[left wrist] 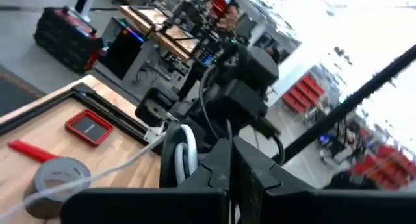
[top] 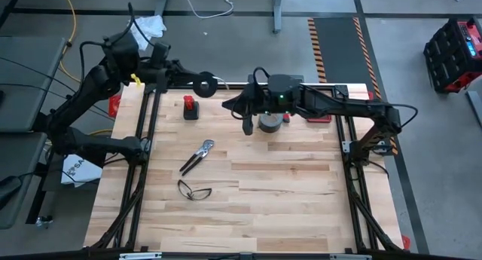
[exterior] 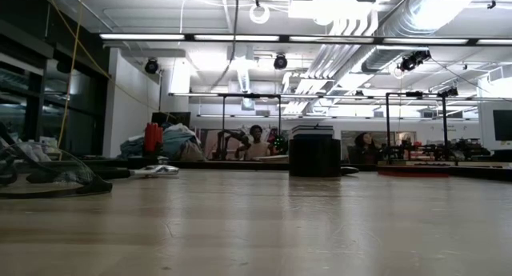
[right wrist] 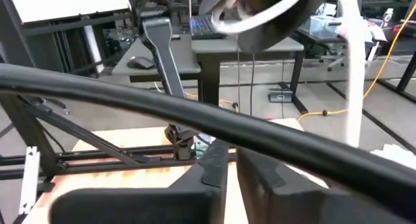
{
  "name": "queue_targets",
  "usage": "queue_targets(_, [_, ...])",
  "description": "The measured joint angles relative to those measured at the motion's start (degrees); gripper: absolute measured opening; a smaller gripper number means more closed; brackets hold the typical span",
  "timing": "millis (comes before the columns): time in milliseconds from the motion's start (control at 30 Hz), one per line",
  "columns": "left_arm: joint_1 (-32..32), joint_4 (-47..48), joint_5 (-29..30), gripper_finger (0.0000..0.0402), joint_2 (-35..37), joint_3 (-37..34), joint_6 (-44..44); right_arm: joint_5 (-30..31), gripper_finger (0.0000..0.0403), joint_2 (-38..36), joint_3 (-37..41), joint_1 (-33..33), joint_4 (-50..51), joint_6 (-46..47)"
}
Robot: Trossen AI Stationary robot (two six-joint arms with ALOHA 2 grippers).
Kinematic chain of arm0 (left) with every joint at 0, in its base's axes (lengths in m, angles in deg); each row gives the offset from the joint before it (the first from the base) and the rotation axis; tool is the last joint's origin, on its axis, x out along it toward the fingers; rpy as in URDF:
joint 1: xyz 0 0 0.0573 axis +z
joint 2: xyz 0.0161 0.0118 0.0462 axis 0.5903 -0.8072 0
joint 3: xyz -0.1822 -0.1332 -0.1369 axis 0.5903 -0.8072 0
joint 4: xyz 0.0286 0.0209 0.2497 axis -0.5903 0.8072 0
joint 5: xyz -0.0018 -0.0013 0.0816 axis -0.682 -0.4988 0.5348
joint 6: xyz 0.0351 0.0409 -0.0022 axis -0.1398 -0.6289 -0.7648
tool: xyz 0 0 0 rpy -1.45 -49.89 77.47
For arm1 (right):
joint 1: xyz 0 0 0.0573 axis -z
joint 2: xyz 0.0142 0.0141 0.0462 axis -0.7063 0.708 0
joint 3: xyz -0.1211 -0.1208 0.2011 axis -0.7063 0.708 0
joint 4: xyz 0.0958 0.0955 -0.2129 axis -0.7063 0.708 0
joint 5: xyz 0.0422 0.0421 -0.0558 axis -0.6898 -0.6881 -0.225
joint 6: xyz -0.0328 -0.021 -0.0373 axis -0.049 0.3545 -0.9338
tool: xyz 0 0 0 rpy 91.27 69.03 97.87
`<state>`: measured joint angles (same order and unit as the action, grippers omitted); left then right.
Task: Coil cords
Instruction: Coil the white wire onto the black spool
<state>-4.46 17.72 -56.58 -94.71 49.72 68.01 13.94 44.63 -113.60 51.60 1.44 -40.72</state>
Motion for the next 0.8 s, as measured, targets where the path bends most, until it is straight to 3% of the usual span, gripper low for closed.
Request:
queue_targets(133, [-1.8,0.9,-0.9,0.0,0.2,0.0,-4.6,2.0,0.0074,-2.0,0.0,-1.0,0.7,-1.1])
queue_targets(433, [-5.7,0.7,-0.2,0.0,0.4,0.0,-9.5,13.6,0.0176,-5.2,0.0,-4.7,1.3,-2.2])
queue_targets(800, [-7.3,-2.6,0.4,0.0,0.4,0.0,-11.0,11.8,0.019,-4.7,0.0,-4.7,2.0,6.9])
